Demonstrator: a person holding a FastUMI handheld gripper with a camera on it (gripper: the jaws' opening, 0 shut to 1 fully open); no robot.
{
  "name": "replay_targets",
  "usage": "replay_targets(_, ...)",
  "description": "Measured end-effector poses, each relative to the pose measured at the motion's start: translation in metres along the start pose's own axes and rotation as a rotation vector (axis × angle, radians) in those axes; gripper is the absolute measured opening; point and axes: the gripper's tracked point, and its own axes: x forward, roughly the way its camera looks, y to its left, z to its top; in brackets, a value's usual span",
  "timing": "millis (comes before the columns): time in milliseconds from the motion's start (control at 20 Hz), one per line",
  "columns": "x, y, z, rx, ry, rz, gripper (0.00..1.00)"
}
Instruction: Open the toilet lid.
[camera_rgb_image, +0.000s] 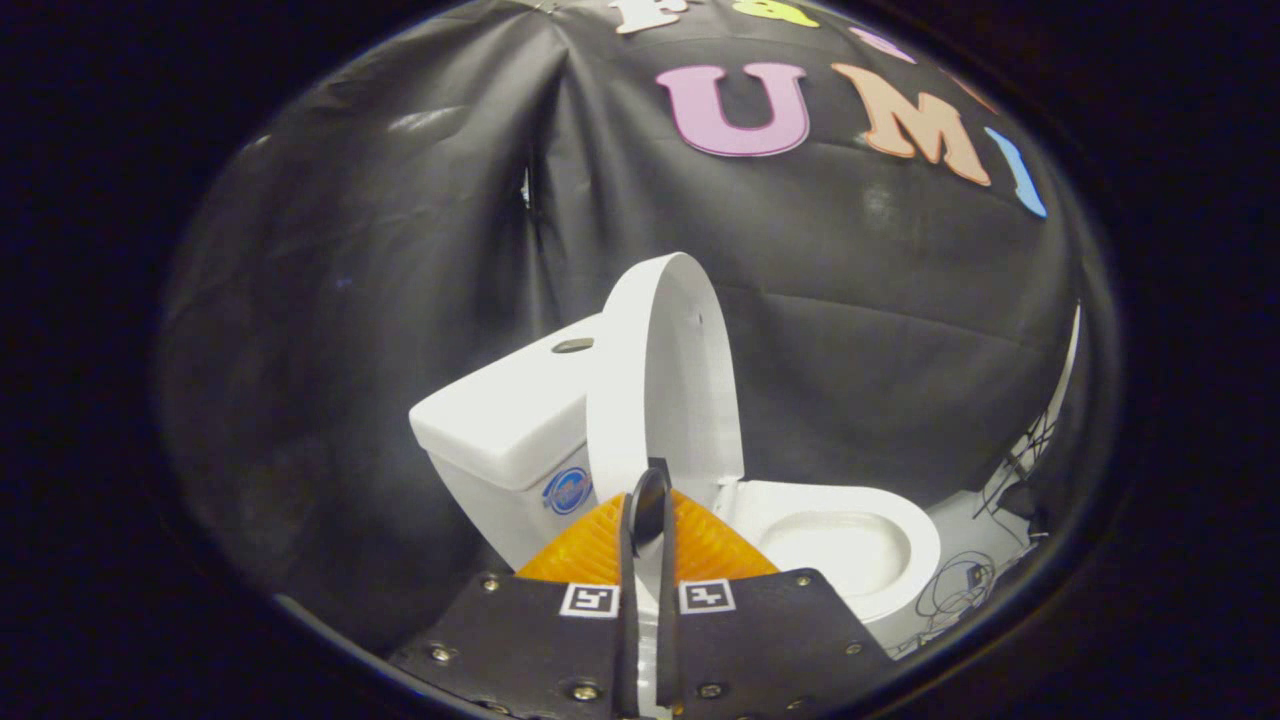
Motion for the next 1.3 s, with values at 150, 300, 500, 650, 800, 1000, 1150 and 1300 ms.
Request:
replay_targets(150,0.000,0.000,0.001,-0.035,-0.009,-0.016,0.10)
replay_targets(300,-0.001,-0.004,-0.001,-0.051,-0.038,-0.005,0.16)
replay_targets(500,-0.029,-0.035,0.010,-0.102,-0.132,-0.070,0.68)
replay_targets(650,-0.063,-0.060,-0.001,-0.058,-0.160,-0.108,1.00)
replay_targets(800,-0.093,-0.099,-0.007,-0.001,-0.166,-0.154,1.00)
replay_targets(1000,-0.125,-0.149,-0.022,0.071,-0.171,-0.224,0.98)
replay_targets(1150,-0.133,-0.179,-0.029,0.126,-0.175,-0.239,0.99)
replay_targets(1300,-0.139,-0.208,-0.032,0.147,-0.192,-0.264,0.99)
